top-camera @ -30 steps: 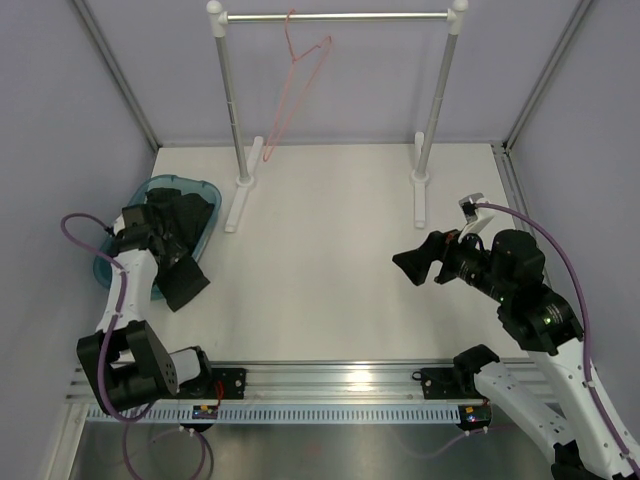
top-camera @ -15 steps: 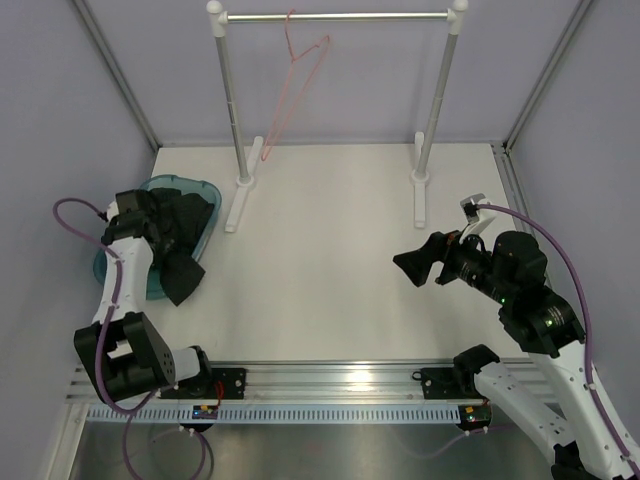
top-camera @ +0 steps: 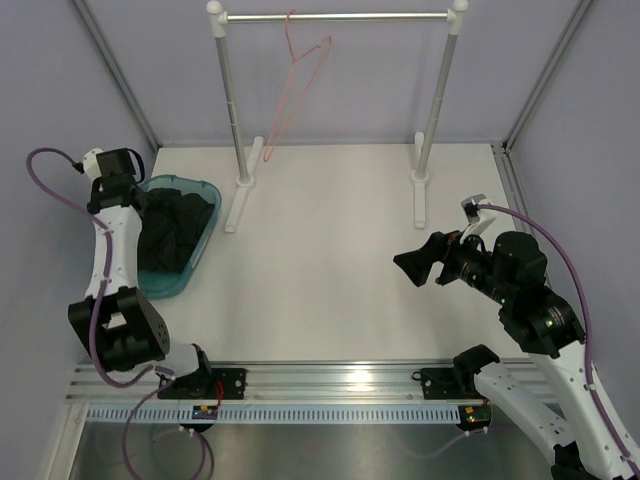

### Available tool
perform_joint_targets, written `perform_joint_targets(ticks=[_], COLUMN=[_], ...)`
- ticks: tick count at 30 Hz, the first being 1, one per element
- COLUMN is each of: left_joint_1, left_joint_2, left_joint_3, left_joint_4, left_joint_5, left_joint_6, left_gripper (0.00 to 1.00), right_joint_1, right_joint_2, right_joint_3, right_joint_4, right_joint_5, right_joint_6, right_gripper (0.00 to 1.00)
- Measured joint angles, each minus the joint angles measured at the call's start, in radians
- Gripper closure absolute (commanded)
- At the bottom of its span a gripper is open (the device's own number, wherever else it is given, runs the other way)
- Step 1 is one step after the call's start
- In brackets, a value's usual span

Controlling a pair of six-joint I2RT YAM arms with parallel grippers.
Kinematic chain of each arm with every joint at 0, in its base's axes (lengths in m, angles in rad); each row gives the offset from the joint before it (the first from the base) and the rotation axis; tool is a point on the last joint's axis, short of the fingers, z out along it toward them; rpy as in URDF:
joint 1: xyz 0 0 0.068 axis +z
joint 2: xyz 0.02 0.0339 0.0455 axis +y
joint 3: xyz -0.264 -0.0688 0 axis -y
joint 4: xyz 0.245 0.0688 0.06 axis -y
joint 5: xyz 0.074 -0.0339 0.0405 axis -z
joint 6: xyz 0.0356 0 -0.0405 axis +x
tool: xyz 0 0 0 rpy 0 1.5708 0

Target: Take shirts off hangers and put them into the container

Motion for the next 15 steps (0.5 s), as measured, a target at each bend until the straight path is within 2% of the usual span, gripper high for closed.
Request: perform_joint_targets(ticks=[9,14,15], left_joint_1=[0.000,0.000,0.000], left_joint_2=[0.281,0.373,0.376], left_joint_3=[-0.064,-0.086,-0.091], left_joint_4=[0.079,0.097,0.101], left_joint_5=[0.050,0.077,0.080], left_joint_6=[-0.031,-0.055,-0.056], left_gripper=[0.84,0.73,0.66], right_joint_1=[0.000,0.000,0.000], right_joint_2=[-0.026,-0.029,-0.031], right_joint_3=[0.000,0.000,0.000], right_joint_4=[-0.019,-0.030,-0.032], right_joint_5=[0.040,0.053,0.055], right_joint_6=[0.003,0.010,0.011], right_gripper=[0.00,0.00,0.01])
